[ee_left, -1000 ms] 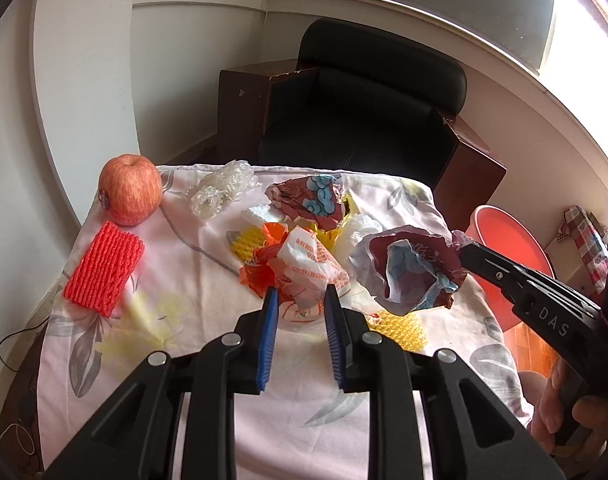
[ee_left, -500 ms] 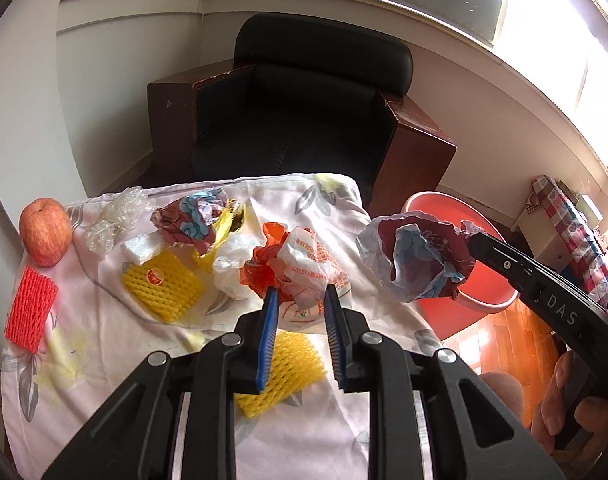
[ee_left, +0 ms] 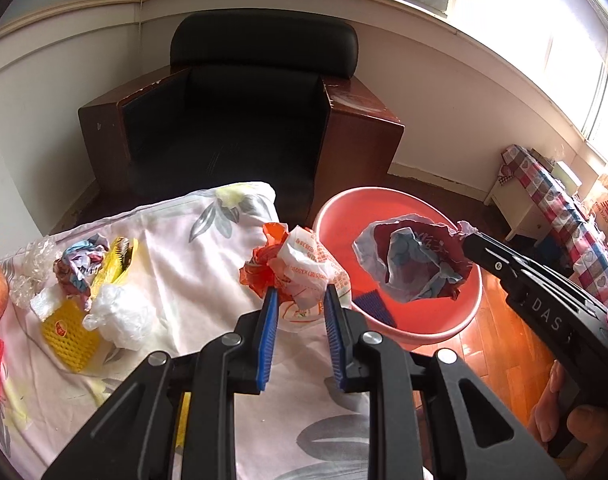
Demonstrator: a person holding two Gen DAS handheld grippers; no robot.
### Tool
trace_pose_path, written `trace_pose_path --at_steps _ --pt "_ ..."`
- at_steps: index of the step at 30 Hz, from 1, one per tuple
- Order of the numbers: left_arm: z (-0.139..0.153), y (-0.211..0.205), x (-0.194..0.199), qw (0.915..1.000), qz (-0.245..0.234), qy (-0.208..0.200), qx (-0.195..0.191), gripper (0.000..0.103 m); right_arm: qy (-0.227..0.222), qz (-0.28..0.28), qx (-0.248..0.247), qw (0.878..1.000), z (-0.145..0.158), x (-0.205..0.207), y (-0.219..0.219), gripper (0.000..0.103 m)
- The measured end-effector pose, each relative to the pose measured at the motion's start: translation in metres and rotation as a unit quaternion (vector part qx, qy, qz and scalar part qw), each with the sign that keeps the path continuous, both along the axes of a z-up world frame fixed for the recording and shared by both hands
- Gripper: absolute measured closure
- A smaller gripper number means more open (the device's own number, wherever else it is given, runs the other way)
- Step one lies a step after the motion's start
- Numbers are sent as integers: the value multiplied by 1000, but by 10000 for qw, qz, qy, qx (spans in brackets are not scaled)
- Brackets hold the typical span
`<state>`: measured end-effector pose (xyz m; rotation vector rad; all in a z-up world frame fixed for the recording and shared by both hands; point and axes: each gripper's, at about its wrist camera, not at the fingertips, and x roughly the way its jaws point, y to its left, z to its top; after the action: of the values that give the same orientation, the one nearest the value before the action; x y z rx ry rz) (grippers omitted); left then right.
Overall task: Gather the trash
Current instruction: 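Carry the wrapper and plastic bag over the red bucket with both grippers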
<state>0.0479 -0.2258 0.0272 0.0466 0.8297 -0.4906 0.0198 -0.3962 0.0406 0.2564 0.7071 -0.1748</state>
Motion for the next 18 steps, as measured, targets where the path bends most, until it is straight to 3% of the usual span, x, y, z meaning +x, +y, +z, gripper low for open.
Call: trace_pose_path --at_steps 18 --pt "-21 -101 43 9951 -600 664 428 81 417 -521 -126 9977 -27 15 -56 101"
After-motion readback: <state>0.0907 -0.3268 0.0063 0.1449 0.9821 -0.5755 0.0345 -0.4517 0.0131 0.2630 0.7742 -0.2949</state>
